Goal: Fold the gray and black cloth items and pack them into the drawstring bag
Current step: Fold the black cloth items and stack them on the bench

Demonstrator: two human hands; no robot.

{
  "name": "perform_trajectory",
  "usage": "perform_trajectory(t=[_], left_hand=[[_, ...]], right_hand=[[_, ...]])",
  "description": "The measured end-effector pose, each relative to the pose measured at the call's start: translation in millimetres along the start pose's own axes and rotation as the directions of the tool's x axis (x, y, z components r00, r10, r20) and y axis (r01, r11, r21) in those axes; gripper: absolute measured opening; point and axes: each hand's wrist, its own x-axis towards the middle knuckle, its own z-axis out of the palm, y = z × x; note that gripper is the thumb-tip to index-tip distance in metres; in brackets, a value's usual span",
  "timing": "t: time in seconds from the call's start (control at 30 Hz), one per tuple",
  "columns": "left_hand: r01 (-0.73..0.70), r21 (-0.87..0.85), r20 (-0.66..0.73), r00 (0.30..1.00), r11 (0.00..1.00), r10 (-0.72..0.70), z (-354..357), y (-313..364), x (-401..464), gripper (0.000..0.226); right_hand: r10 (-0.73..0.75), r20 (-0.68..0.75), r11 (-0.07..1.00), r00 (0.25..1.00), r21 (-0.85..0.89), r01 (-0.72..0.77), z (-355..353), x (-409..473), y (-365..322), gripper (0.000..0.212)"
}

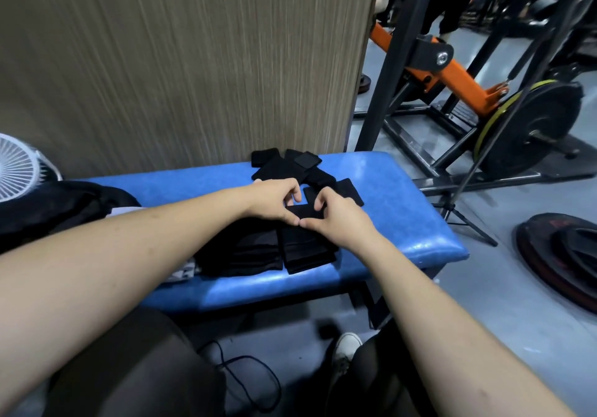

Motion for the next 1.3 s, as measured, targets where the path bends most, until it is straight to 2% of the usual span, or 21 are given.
perform_trajectory(t=[0.07,0.13,0.2,0.33,0.5,0.63,0.7,0.73,0.9,1.03,1.1,1.2,1.23,1.3], left_hand=[[-0.001,0.023,0.019,1.0,1.0,0.0,-1,0,1,0.049],[0.01,0.023,0.013,1.0,1.0,-0.01,-3,1,2,0.044],[0.031,-0.026,-0.041,0.999,0.999,-0.032,-5,4,3,0.031],[0.085,-0.079,-0.181,0.979,0.993,-0.099,-7,8,13,0.014],[0.162,-0.041,-0.155,0.974,0.986,-0.167,1,16,38,0.022],[0.2,-0.048,-0.105,0.973,0.979,-0.204,11,24,58,0.026],[0.2,-0.08,-0.099,0.973,0.976,-0.208,11,27,64,0.026],[0.191,-0.099,-0.09,0.976,0.977,-0.2,11,29,66,0.027],[0.143,-0.123,-0.041,0.988,0.982,-0.149,16,46,79,0.048],[0.111,0.01,-0.014,0.994,0.994,-0.111,26,67,89,0.058],[0.055,0.08,0.007,0.998,0.995,-0.056,30,80,93,0.06],[-0.064,0.106,0.063,0.996,0.992,0.058,32,97,99,0.061],[-0.104,0.111,0.085,0.992,0.988,0.094,32,103,101,0.061],[-0.17,0.114,0.135,0.979,0.979,0.154,32,111,104,0.063]], right_hand=[[0.015,0.025,1.0,1.0,0.022,-0.016,-2,2,0,0.042],[0.069,-0.008,0.99,0.998,0.126,-0.067,-9,6,3,0.036],[0.146,-0.08,0.973,0.986,0.192,-0.128,-17,13,14,0.03],[0.266,-0.148,0.958,0.953,0.148,-0.244,-22,31,45,0.014],[0.33,-0.134,0.943,0.934,-0.003,-0.334,-16,45,59,0.039],[0.351,-0.16,0.933,0.923,-0.023,-0.359,-12,52,59,0.046],[0.364,-0.161,0.928,0.917,-0.016,-0.371,-13,52,57,0.038],[0.369,-0.154,0.927,0.916,-0.014,-0.376,-14,52,57,0.031],[0.442,-0.064,0.897,0.894,0.024,-0.442,-27,43,63,0.023],[0.472,0.041,0.881,0.881,0.009,-0.473,-42,28,79,0.039],[0.474,0.005,0.88,0.88,0.029,-0.474,-51,19,90,0.031],[0.398,-0.18,0.917,0.899,0.049,-0.396,-63,12,109,0.004],[0.354,-0.219,0.934,0.909,0.034,-0.355,-64,11,115,0.011],[0.264,-0.205,0.963,0.943,-0.003,-0.27,-63,9,122,0.035]])
